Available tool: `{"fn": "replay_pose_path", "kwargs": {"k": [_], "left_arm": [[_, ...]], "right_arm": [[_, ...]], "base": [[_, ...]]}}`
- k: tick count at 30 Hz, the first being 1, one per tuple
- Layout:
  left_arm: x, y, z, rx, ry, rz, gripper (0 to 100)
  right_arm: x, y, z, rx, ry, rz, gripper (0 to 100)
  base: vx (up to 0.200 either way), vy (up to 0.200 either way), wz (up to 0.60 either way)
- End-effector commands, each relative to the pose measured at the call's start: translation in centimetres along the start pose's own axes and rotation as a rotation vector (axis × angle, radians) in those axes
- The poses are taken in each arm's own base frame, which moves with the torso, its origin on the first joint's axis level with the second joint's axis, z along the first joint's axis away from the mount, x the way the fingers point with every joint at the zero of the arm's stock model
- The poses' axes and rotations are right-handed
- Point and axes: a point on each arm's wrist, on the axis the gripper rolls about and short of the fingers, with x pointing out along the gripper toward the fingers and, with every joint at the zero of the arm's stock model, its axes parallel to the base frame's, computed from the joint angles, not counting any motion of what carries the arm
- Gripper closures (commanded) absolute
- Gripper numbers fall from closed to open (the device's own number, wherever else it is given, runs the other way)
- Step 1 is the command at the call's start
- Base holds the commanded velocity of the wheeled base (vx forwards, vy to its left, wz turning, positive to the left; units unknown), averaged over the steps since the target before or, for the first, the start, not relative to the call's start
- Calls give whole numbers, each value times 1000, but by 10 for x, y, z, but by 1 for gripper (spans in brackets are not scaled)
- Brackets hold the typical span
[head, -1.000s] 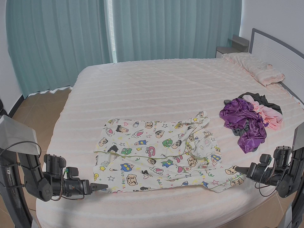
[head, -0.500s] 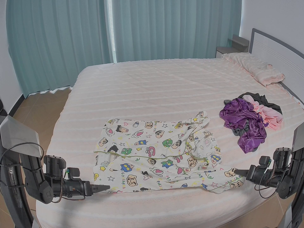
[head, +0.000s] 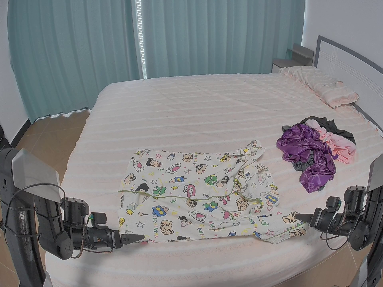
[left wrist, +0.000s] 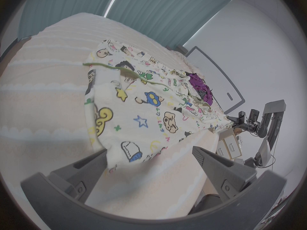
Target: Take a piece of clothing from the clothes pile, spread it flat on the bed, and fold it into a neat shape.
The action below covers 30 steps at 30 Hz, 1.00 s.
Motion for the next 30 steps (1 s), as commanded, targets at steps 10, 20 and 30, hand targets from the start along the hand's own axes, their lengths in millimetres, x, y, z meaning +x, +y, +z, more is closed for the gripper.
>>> {"fn": "replay_pose_path", "kwargs": {"k": [10,20,30], "left_arm": [[11,8,-14,-18,24,80,100],[-17,-12,-16,-18,25,85,100],[-32,-20,-29,-51,78,95,100]], "right_arm": [[-2,0,-3,7,15,4,100],[-3,-3,-9,35,55,-35,100],[-10,-7,-27,-18,223,-104,100]], "base": [[0,0,0],[0,0,0],[0,0,0]]}}
